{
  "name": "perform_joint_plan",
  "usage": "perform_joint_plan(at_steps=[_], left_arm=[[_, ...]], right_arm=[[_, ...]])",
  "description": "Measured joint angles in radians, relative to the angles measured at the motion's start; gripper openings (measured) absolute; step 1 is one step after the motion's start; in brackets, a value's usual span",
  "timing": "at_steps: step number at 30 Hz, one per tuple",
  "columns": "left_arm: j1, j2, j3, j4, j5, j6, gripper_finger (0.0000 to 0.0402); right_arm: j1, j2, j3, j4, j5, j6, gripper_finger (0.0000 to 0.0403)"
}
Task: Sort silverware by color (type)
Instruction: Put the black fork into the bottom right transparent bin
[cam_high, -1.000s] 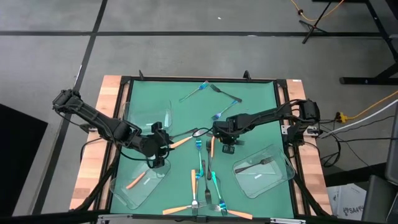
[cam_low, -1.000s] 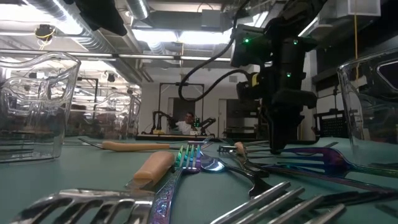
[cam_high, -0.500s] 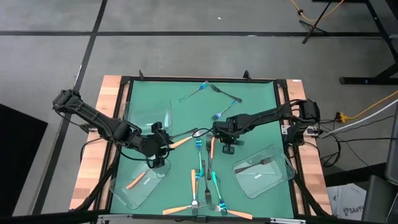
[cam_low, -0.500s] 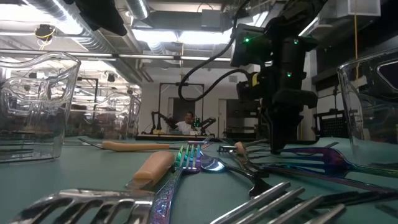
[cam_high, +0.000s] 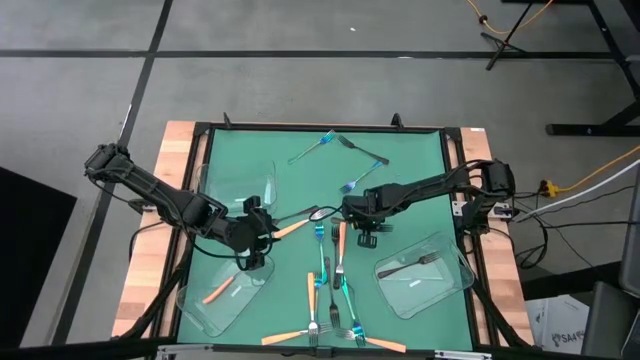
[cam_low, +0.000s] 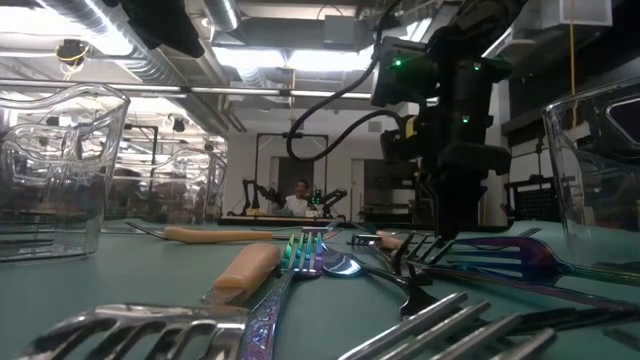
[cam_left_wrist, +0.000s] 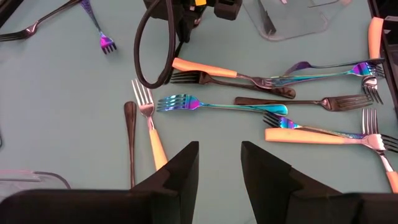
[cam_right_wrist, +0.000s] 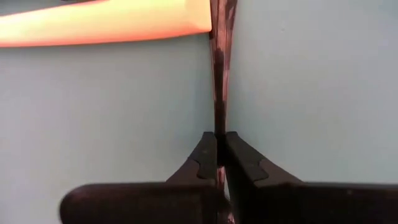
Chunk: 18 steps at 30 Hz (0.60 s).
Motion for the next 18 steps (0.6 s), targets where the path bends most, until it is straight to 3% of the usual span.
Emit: perform_joint_plan(at_steps=[18], left_arm=[[0.0, 0.0, 0.0, 0.001, 0.0, 0.0, 0.0114]], right_arm=[[-0.002, -0.15, -0.002, -0.098, 0.122, -0.001, 0.0004]])
